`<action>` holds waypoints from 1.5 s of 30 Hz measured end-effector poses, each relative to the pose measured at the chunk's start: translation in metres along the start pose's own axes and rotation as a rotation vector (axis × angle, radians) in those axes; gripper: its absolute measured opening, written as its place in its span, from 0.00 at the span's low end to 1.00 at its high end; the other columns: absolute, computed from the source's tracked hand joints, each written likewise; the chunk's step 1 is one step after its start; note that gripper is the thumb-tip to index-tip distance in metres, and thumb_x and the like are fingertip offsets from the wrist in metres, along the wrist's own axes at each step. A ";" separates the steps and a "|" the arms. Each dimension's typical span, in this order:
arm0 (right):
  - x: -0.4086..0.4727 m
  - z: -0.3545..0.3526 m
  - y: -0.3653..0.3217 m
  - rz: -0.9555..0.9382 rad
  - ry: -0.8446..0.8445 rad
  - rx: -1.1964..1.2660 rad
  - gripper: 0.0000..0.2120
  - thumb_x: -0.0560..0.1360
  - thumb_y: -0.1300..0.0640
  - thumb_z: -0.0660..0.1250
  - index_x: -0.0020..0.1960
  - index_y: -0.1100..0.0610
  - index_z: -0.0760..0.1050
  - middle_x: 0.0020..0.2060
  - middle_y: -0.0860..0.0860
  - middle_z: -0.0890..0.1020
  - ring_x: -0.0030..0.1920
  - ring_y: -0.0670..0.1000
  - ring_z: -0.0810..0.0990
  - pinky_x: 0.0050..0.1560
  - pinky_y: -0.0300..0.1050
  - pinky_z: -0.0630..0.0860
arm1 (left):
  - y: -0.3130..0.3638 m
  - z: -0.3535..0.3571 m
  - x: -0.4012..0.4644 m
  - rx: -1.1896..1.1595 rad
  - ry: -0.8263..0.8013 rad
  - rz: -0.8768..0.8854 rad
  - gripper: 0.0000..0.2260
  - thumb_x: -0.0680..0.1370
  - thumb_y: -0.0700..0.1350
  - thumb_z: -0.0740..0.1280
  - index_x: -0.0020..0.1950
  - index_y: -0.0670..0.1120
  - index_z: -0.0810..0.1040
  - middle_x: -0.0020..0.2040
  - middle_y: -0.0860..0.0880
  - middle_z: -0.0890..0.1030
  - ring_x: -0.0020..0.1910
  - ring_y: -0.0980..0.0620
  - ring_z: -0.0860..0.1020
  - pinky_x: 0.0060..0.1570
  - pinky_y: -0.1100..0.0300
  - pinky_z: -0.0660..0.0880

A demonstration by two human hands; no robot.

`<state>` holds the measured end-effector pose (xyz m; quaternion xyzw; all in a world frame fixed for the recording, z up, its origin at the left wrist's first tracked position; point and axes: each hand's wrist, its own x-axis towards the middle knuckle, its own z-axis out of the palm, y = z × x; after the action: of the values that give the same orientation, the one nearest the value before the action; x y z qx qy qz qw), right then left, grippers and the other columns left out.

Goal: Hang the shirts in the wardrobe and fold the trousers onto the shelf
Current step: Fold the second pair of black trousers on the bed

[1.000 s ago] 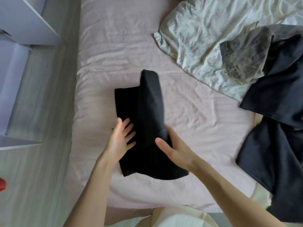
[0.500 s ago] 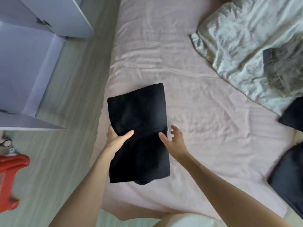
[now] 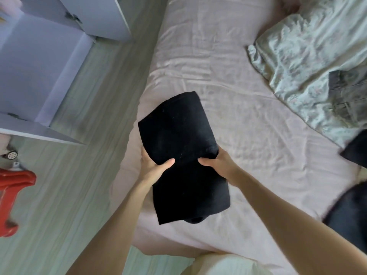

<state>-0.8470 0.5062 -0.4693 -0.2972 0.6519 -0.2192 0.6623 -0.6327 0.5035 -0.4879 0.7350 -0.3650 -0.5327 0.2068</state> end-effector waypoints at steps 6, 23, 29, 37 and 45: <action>-0.027 -0.044 0.020 -0.011 0.131 -0.427 0.26 0.76 0.55 0.64 0.71 0.51 0.60 0.61 0.49 0.74 0.58 0.53 0.74 0.53 0.44 0.69 | -0.013 0.036 -0.059 0.505 -0.065 0.173 0.47 0.69 0.55 0.74 0.76 0.58 0.44 0.77 0.47 0.41 0.75 0.43 0.42 0.70 0.44 0.54; -0.051 -0.048 -0.038 -0.191 0.350 0.609 0.06 0.76 0.66 0.63 0.44 0.59 0.78 0.40 0.51 0.82 0.47 0.52 0.82 0.46 0.42 0.79 | -0.051 0.067 -0.094 0.074 0.197 -0.030 0.24 0.79 0.42 0.61 0.75 0.50 0.60 0.67 0.48 0.73 0.63 0.45 0.74 0.57 0.54 0.71; -0.108 -0.058 -0.008 -0.427 0.442 0.196 0.13 0.75 0.65 0.59 0.48 0.48 0.77 0.39 0.54 0.76 0.43 0.51 0.79 0.47 0.41 0.80 | -0.050 0.067 -0.130 0.327 0.391 0.025 0.28 0.76 0.33 0.57 0.75 0.49 0.60 0.46 0.42 0.81 0.40 0.42 0.78 0.43 0.48 0.77; -0.089 -0.078 0.054 -0.438 0.551 -0.167 0.14 0.76 0.69 0.55 0.51 0.56 0.77 0.49 0.50 0.77 0.43 0.36 0.75 0.44 0.25 0.69 | -0.111 0.092 -0.182 0.778 0.208 0.175 0.27 0.78 0.37 0.59 0.76 0.41 0.57 0.48 0.44 0.81 0.41 0.44 0.79 0.37 0.53 0.74; -0.054 -0.106 0.087 -0.028 0.499 -0.286 0.23 0.74 0.67 0.54 0.68 0.55 0.68 0.55 0.52 0.74 0.51 0.50 0.74 0.47 0.39 0.69 | -0.108 0.102 -0.168 -0.600 -0.021 -0.348 0.24 0.79 0.43 0.62 0.72 0.56 0.58 0.68 0.52 0.70 0.61 0.47 0.74 0.59 0.49 0.73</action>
<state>-0.9635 0.5945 -0.4858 -0.3337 0.8148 -0.2006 0.4295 -0.7220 0.7094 -0.4926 0.6871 -0.0636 -0.6512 0.3159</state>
